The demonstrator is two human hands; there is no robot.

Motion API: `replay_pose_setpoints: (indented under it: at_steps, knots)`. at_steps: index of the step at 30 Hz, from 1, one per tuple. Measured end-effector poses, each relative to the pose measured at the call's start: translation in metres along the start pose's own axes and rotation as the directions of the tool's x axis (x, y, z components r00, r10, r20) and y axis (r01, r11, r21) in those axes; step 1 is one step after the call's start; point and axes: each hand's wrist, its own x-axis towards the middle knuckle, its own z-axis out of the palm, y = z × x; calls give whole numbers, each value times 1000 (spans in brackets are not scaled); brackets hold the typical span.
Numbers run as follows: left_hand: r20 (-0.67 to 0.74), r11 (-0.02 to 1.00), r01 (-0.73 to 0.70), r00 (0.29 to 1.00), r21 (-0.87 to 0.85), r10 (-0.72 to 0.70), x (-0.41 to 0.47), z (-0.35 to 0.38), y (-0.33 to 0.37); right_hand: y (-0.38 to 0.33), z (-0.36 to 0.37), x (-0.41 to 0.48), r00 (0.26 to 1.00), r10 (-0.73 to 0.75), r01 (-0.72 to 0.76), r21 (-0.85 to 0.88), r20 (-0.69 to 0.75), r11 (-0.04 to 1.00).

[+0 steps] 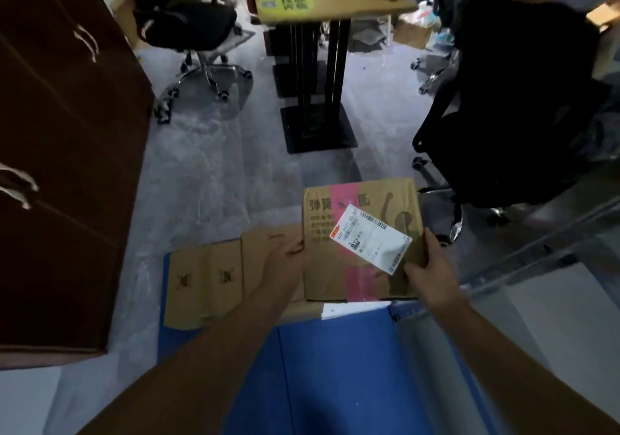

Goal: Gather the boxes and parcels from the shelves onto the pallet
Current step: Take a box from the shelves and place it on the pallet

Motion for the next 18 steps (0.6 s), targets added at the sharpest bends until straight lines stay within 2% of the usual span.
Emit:
replay_pose_setpoints:
  at_steps: [3, 9, 13, 15, 18]
  knots:
    - [-37, 995, 97, 995, 1, -97, 58, 21, -50, 51, 36, 43, 996, 68, -65, -53, 55, 996]
    - [-80, 970, 228, 969, -82, -234, 145, 66, -132, 145, 88, 123, 986, 51, -21, -189, 159, 982]
    - [-31, 961, 272, 961, -55, -274, 179, 98, -174, 198, 107, 163, 984, 84, -62, -138, 160, 989]
    - [-39, 963, 265, 964, 49, -264, 195, 114, -191, 221, 117, 177, 980, 124, -103, -137, 158, 985]
    - [-64, 958, 283, 958, 40, -280, 209, 133, -211, 250, 137, 186, 954, 209, -190, -109, 213, 976]
